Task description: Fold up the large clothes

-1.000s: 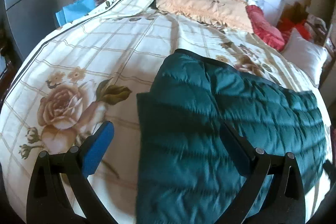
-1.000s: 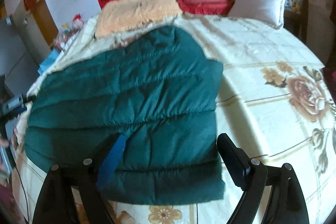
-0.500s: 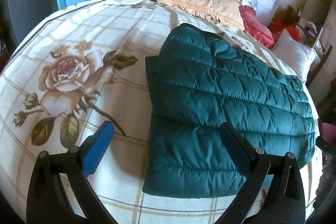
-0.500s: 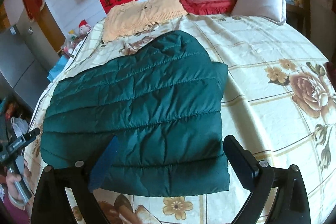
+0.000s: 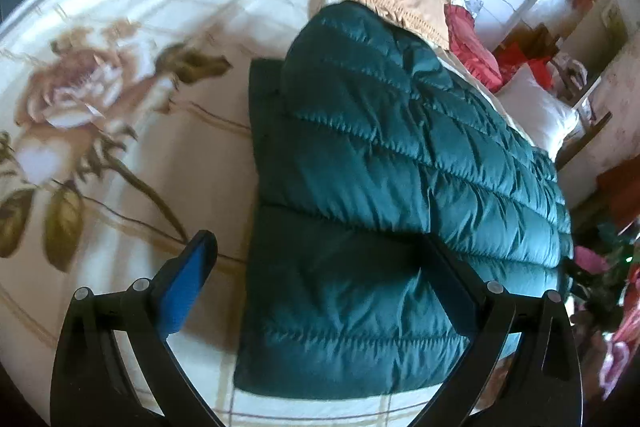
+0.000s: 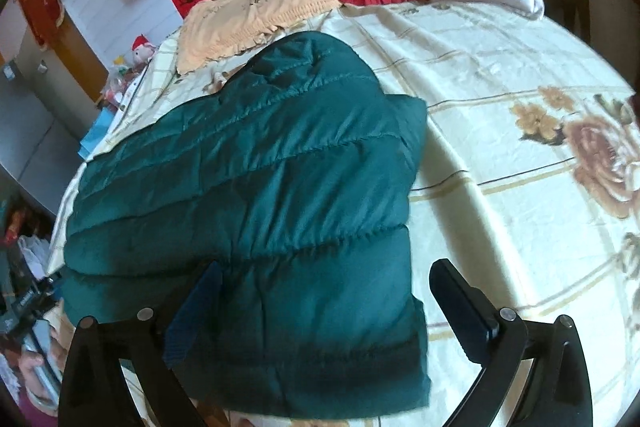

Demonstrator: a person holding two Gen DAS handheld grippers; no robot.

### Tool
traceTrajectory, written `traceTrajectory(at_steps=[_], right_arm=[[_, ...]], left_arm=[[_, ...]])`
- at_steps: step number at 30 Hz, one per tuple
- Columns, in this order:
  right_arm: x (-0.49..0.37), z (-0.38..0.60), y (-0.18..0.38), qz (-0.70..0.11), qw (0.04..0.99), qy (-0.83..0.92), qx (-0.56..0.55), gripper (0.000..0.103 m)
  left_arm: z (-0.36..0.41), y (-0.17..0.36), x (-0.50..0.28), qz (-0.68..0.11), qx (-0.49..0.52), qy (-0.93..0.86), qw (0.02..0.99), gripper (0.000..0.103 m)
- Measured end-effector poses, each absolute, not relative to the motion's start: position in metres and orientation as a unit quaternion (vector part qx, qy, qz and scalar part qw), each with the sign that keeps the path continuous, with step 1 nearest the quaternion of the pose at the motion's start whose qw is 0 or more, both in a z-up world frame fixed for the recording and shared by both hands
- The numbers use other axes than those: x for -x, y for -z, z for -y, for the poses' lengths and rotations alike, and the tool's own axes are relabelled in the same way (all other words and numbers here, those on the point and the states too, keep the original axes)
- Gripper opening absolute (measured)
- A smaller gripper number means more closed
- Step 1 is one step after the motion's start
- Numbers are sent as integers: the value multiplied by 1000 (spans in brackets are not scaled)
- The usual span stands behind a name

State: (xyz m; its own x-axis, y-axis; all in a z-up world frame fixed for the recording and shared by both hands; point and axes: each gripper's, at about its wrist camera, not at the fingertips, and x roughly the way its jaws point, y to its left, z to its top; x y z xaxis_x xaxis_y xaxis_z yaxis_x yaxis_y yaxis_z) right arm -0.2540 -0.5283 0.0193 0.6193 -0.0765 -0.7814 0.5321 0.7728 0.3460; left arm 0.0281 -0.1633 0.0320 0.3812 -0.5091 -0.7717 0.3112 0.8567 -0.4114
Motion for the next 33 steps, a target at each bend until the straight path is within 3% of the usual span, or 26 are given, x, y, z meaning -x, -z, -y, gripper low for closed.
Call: traceTrajectory(at_steps=[13,15,20,22,33], right_arm=[[225,548,6,-396,838,105,-361,103],[226,543,5,-393,841,106,-355,102],[242,521,-20,-384,860,103,-320,59],[252,513,-29,-382,862,99,-318,51],[329,456,-51,-397,854,56,-332,48]], left_arm=[[183,-23,-32,-515,146,265,802,103],[184,-27,-28,-510,138,272,804,95],[177,-43,-9,-492,111,289,814,71],[169,-50,1,-492,108,299,811,67],[108,-60,89,-515,86,309,795,65]])
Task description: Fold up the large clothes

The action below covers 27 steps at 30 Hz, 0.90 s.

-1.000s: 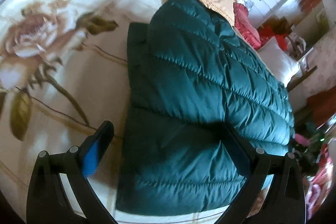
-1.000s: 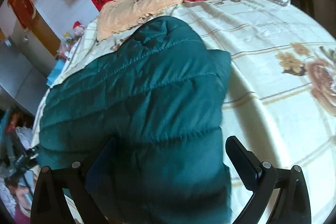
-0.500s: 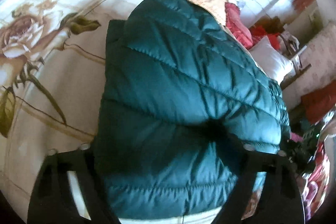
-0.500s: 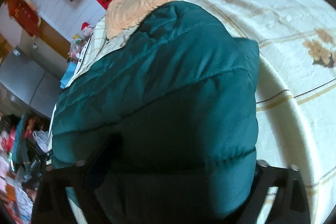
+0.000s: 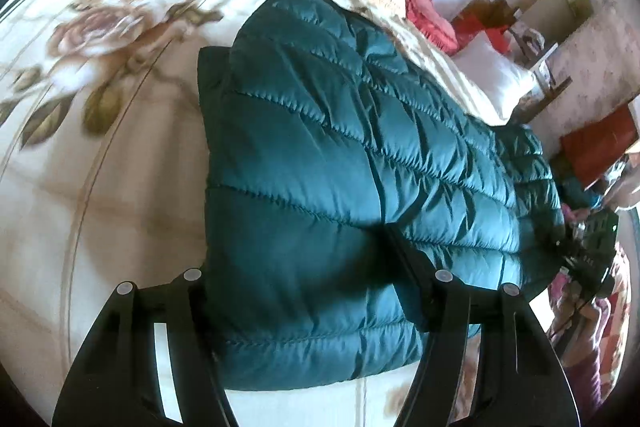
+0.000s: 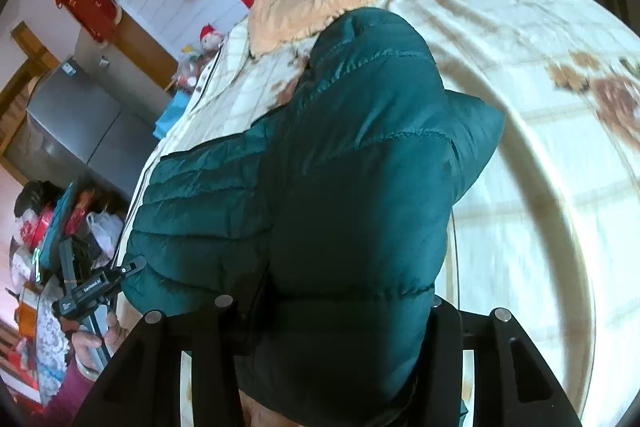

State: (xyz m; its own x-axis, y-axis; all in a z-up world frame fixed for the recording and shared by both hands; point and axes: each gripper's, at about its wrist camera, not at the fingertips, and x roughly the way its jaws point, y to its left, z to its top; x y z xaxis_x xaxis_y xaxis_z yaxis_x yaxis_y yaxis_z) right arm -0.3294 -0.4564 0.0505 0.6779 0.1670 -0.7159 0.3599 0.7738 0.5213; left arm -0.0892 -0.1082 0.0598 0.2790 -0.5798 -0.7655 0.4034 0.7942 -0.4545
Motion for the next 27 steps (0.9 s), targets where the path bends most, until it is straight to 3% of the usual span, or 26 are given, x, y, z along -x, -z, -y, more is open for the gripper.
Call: traceTrajectory(at_steps=[3,5,8,11,21,27], right_arm=[[342,449,-47,-407,849,67,-331,54],[343,450,-40,-422,845,105,-312,70],[347,456,-31,-419,842,142,-310,81],[354,456,-38,-406,837,161,-330,81],[402,403,-99,-354,883,210,-226,81],[405,349,-110,-339,900,206,-181,88]], left_arm=[[98,-57,111,-515,83,301,799,66],[96,-54,119,-505,75,288,811,71],[93,-52,127,-489,75,263,828,76],[92,-58,134,-484,69,240,839,78],[89,-99,180,-409,13,184,894,78],[107,-110,206,-383,-5,179,906,78]])
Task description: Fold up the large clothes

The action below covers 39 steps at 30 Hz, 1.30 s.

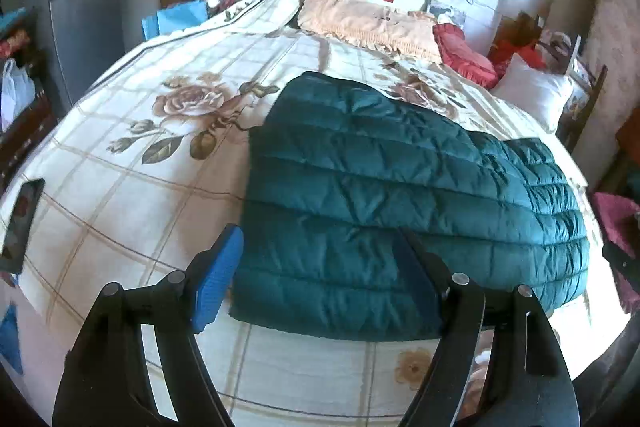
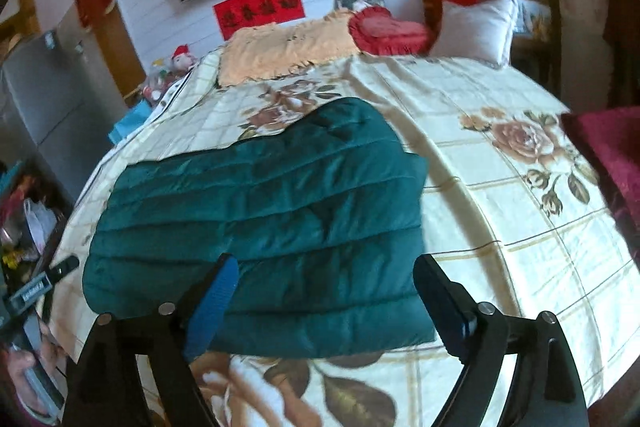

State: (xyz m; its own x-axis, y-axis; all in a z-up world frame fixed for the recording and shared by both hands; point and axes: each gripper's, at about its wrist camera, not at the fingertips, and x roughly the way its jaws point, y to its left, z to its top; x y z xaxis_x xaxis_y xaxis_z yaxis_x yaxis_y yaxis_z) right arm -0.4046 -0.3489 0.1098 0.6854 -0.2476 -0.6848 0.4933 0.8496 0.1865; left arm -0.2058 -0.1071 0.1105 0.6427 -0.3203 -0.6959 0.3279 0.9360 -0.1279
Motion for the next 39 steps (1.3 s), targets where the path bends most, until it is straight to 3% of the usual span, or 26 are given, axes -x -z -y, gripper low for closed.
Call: traceTrajectory(at_steps=[3,15,39], right_arm=[[402,324,-109,-335,904,200,-175,93],[387,271,-107,-331,913,201,-130,94],[381,257,-101,-342,911,187,-130,95]], left_arm=[[123,-113,220,-370,-34,175,912,78],[143,-113,247,-345,-65,184,918,78],[145,-112,248,-347,-72,183,917,78]])
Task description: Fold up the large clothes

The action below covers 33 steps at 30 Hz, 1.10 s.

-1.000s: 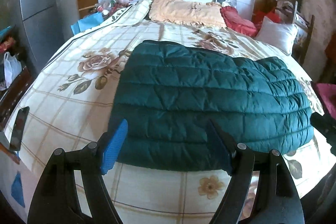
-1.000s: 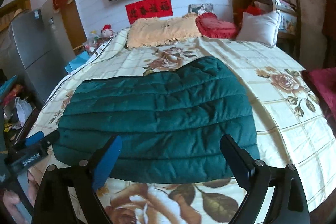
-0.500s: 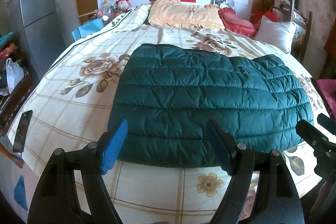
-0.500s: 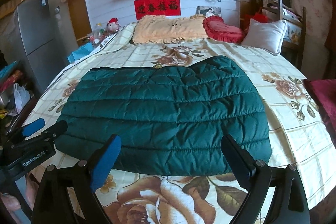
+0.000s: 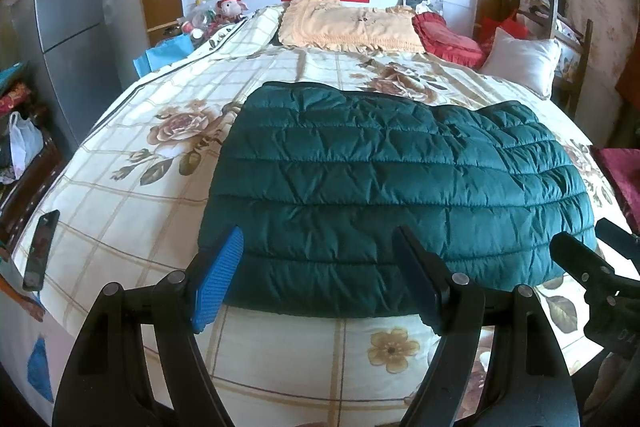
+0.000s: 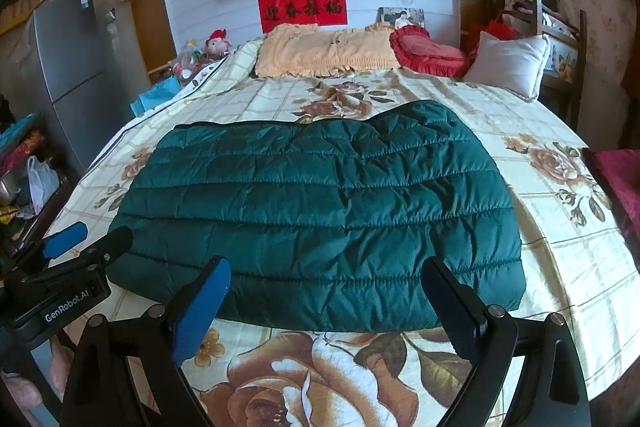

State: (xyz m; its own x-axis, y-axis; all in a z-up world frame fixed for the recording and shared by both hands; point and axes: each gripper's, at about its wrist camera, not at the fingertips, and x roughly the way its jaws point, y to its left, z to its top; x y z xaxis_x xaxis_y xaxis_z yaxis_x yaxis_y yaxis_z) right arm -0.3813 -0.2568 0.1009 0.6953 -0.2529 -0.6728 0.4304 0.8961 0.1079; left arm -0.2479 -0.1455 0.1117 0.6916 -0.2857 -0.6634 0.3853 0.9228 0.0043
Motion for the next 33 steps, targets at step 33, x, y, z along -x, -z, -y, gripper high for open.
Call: traceTrajectory(at_steps=[33], right_arm=[[376,258,-95,-349,908,183,-139,95]], left_arm=[[153,-107,247,-354,-73,194,912,78]])
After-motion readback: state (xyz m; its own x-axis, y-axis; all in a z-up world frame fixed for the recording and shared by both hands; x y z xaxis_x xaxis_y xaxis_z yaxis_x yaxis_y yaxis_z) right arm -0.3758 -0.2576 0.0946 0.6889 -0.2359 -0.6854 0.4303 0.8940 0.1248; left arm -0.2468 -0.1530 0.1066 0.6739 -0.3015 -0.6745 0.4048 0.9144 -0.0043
